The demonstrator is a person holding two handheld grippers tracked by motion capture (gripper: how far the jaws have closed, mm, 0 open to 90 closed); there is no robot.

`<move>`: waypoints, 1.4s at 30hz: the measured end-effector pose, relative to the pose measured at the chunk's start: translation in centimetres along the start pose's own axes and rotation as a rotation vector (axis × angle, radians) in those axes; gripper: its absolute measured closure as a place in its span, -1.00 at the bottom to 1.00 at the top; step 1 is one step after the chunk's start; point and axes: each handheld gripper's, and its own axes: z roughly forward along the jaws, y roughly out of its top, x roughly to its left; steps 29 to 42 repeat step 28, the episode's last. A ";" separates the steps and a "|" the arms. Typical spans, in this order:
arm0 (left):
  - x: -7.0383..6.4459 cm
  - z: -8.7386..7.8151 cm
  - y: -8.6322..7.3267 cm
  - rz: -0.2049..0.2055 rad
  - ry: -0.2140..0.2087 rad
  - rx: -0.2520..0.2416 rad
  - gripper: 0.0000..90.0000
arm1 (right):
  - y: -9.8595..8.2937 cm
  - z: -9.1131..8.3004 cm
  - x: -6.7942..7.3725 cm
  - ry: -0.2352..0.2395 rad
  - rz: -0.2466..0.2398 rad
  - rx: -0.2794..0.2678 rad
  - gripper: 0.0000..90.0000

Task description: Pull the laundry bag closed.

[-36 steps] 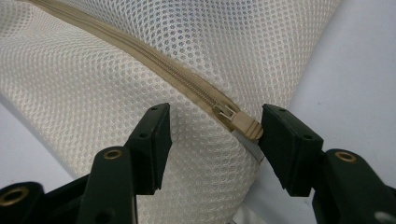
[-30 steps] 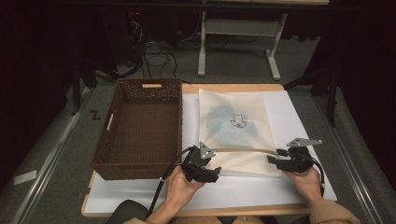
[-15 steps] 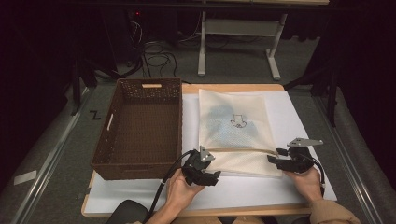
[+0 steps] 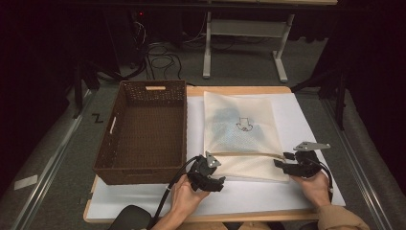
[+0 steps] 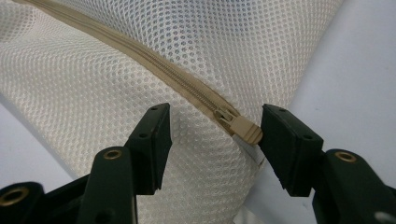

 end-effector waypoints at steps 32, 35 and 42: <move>0.2 1.0 0.0 -0.006 0.008 0.057 -0.29 | -0.3 0.0 0.1 0.000 -0.047 0.007 -0.03; 0.2 1.0 0.0 -0.006 0.008 0.057 -0.29 | -0.3 0.0 0.1 0.000 -0.047 0.007 -0.03; 0.2 1.0 0.0 -0.006 0.008 0.057 -0.29 | -0.3 0.0 0.1 0.000 -0.047 0.007 -0.03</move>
